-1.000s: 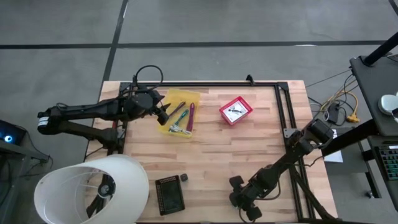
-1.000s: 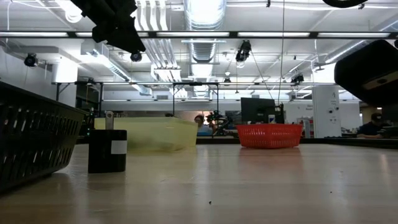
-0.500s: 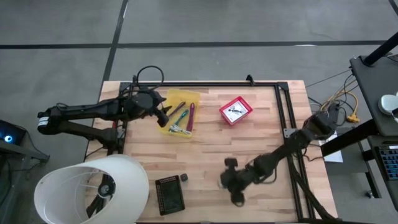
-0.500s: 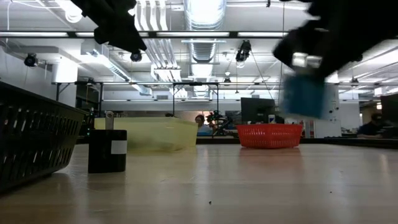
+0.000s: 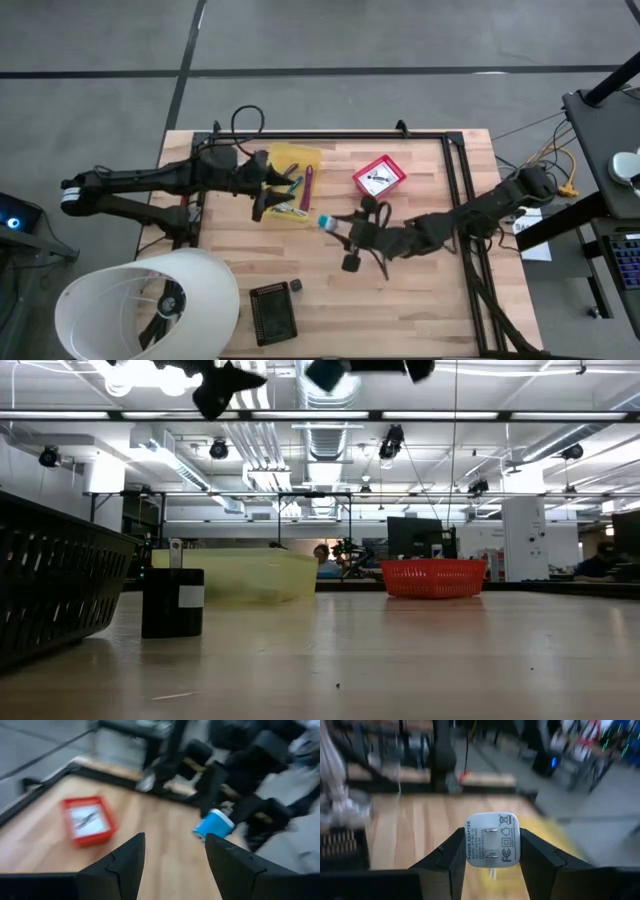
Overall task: Pick and place items into bin
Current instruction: Put the blue charger adapter into the black basket
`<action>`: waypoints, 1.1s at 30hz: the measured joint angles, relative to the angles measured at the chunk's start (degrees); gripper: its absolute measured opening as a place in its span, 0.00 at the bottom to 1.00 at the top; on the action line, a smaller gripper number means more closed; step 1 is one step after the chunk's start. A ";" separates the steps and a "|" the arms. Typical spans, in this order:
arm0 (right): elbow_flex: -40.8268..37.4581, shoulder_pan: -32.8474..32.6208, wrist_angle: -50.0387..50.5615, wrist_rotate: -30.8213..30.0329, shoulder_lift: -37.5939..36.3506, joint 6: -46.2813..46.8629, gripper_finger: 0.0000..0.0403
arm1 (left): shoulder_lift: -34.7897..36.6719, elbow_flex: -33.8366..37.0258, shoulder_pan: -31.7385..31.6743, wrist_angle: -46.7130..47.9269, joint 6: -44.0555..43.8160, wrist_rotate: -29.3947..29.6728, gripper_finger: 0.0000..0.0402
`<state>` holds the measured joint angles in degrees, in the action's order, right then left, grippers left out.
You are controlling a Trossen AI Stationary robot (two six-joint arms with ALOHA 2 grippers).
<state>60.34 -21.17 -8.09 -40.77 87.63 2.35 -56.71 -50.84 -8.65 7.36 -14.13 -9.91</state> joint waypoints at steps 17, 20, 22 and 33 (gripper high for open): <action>3.30 0.83 -14.51 -1.67 -1.68 -25.06 0.33 | -13.50 2.63 -0.02 -34.77 -22.81 -25.56 0.48; 4.15 0.81 -14.46 -1.56 -1.66 -26.18 0.33 | -16.66 2.63 -0.09 -41.09 -26.37 -26.78 0.48; 4.46 0.79 -14.52 -1.42 -1.66 -26.80 0.33 | -18.40 2.63 -0.15 -44.80 -28.51 -27.48 0.48; 4.92 0.70 -13.08 1.08 -1.66 -26.66 0.33 | -21.90 2.65 -0.37 -53.39 -33.57 -31.09 0.48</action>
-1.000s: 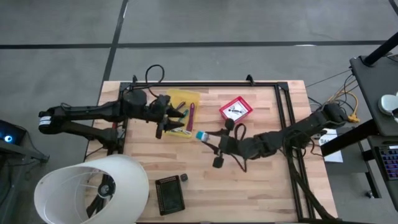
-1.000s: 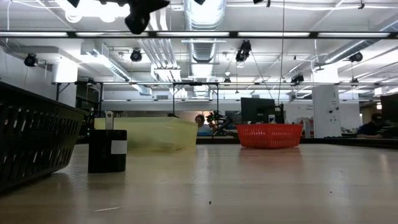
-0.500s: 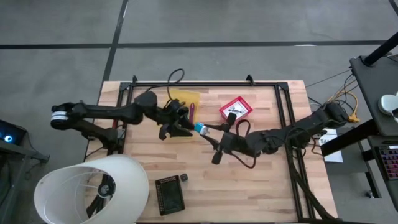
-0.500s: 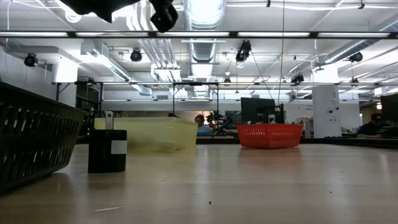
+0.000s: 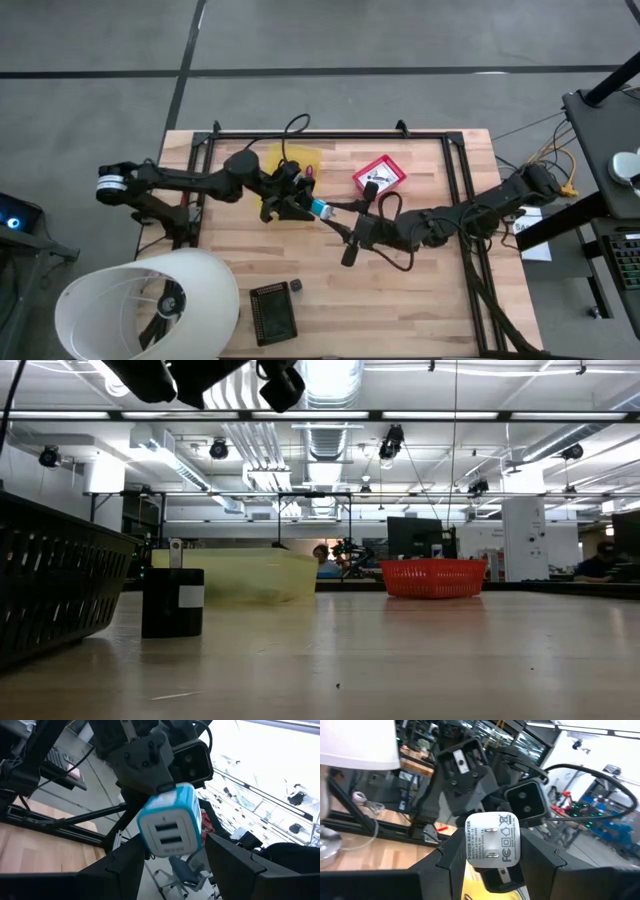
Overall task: Pick and place items into bin
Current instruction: Put the blue charger adapter into the black basket
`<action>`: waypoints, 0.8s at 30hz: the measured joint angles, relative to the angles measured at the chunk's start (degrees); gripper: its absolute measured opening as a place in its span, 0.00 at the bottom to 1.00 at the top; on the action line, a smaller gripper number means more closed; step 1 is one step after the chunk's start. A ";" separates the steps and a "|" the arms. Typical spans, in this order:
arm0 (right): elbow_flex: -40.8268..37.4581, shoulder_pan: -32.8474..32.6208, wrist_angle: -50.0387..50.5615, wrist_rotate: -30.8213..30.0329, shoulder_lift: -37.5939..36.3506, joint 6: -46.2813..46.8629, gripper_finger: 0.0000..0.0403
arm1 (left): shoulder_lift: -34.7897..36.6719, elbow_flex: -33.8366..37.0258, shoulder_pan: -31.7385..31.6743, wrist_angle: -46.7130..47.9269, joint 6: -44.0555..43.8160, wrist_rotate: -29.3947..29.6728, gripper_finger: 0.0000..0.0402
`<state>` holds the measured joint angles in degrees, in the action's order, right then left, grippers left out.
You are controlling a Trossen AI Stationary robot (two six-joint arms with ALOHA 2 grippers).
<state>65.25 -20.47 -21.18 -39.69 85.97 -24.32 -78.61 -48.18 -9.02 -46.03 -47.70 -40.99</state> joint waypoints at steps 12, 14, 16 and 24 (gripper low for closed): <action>0.04 0.00 1.24 2.36 0.00 0.18 0.33 | 0.66 0.00 -0.04 -0.01 -0.02 0.20 0.48; 0.04 0.00 1.35 2.59 0.00 0.18 0.33 | 0.66 -0.02 -0.04 -0.01 -0.06 0.20 0.48; 0.04 0.00 1.45 2.65 0.00 0.34 0.33 | 0.66 0.00 -0.04 -0.01 -0.47 0.35 0.48; 0.00 0.02 1.72 2.61 0.00 0.31 0.33 | 0.25 -0.02 -0.09 0.08 -3.00 0.39 0.43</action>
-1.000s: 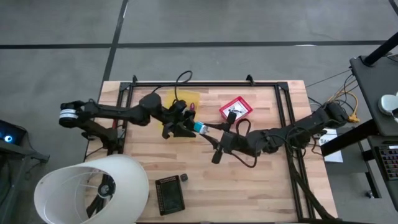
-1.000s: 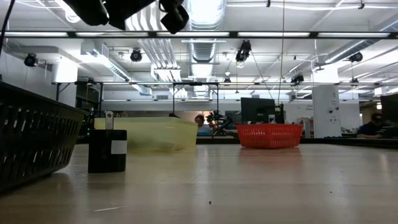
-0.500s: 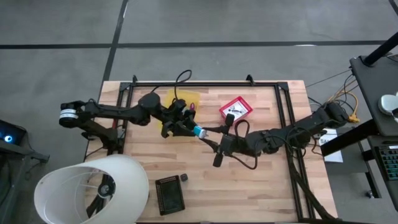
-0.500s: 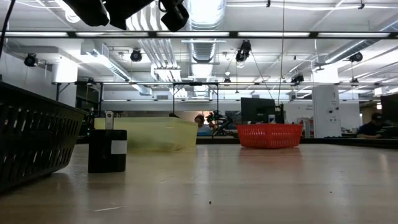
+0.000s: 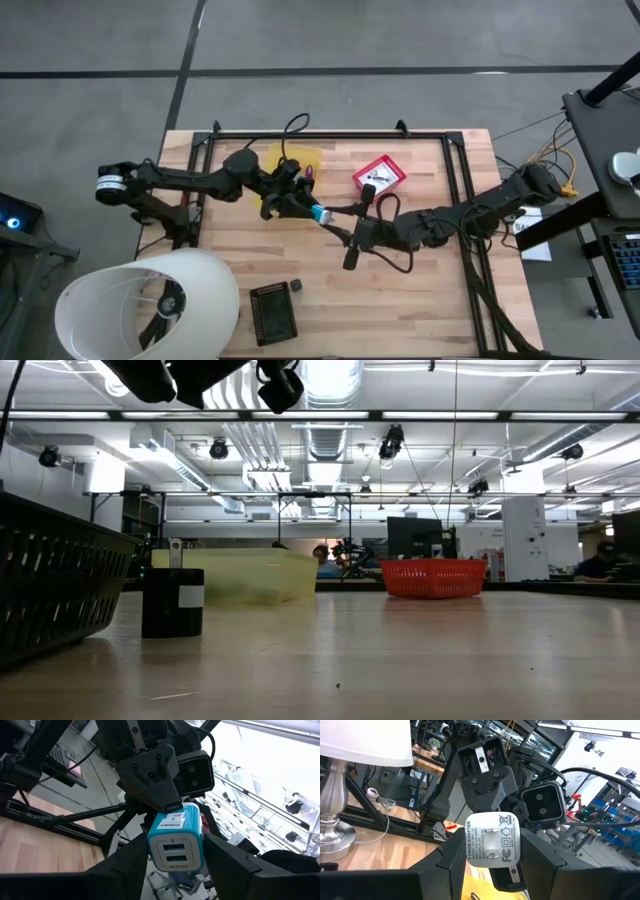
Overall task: Pick and place items into bin
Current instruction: Put the blue charger adapter into the black basket
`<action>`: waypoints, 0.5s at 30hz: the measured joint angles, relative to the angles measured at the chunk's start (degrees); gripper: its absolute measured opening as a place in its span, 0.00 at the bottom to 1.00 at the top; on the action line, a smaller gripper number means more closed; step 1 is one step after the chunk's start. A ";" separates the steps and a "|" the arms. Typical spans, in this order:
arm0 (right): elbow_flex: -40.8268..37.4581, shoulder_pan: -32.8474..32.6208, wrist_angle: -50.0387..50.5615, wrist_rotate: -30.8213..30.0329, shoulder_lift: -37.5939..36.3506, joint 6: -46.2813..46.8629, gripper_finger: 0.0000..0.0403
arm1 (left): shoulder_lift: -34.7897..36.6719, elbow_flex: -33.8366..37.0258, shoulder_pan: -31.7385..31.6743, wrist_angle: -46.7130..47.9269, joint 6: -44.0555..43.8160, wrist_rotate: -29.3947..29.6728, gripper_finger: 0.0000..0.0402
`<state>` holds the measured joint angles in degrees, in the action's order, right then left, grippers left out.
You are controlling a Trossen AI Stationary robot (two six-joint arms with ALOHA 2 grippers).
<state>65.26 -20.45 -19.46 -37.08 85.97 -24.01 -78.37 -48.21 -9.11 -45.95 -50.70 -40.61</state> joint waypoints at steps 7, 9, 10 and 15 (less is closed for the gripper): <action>-0.05 -0.05 0.41 0.05 0.02 -0.44 0.33 | -0.57 0.00 -0.22 -0.19 -0.45 -0.62 0.34; -0.05 -0.04 0.41 0.02 0.02 -0.44 0.33 | -0.63 0.00 -0.30 -0.20 -0.26 -0.65 0.34; -0.05 -0.04 0.41 0.00 0.02 -0.44 0.33 | -0.66 0.00 -0.33 -0.23 -0.24 -0.69 0.34; -0.05 -0.21 -0.05 -0.04 0.08 2.08 0.43 | -0.54 -0.04 -1.49 -0.19 0.28 -2.30 0.34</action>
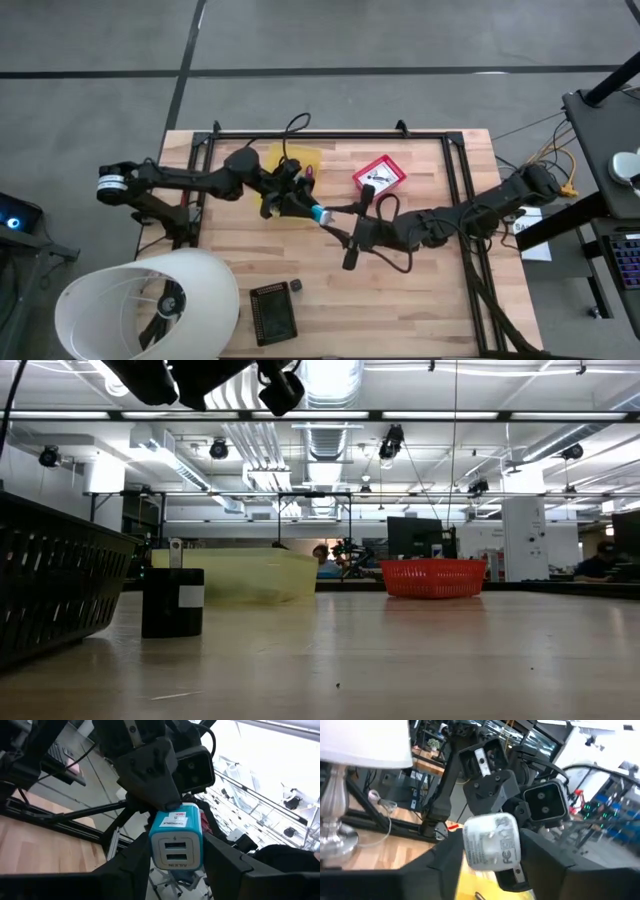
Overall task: Pick and place items into bin
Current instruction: Put the blue charger adapter into the black basket
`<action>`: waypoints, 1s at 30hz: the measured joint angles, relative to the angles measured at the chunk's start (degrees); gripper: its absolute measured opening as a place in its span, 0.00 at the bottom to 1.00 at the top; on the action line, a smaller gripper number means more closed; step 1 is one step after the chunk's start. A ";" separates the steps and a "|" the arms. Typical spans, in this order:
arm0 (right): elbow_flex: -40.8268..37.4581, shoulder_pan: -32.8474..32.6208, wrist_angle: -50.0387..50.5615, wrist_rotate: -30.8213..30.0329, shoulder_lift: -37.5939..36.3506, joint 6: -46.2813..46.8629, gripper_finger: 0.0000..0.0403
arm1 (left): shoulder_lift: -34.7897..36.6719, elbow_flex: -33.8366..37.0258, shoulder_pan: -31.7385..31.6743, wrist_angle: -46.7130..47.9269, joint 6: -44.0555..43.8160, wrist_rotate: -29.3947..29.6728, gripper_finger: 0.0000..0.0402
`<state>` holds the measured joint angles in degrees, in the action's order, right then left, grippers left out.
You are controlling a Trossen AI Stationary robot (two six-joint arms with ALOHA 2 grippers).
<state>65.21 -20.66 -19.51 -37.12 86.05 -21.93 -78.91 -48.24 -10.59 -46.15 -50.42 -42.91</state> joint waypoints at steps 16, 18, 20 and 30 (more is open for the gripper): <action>0.02 -2.20 8.91 -0.33 -0.15 13.25 0.67 | 1.48 1.60 -1.81 0.74 -10.58 -26.27 0.33; 0.02 -2.10 11.19 -0.36 -0.15 15.53 0.65 | 1.52 2.80 -1.66 2.92 -10.52 -28.31 0.33; 0.02 -2.02 13.08 -0.44 -0.15 17.55 0.64 | 1.53 4.04 -1.70 6.97 -9.65 -28.73 0.33; 0.02 -2.06 15.08 -0.47 -0.19 22.63 0.59 | 1.40 12.46 -0.98 13.92 -4.27 -25.53 0.33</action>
<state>65.23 -22.72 -4.43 -37.60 85.86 0.70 -77.52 -35.78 -11.58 -32.23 -54.70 -68.44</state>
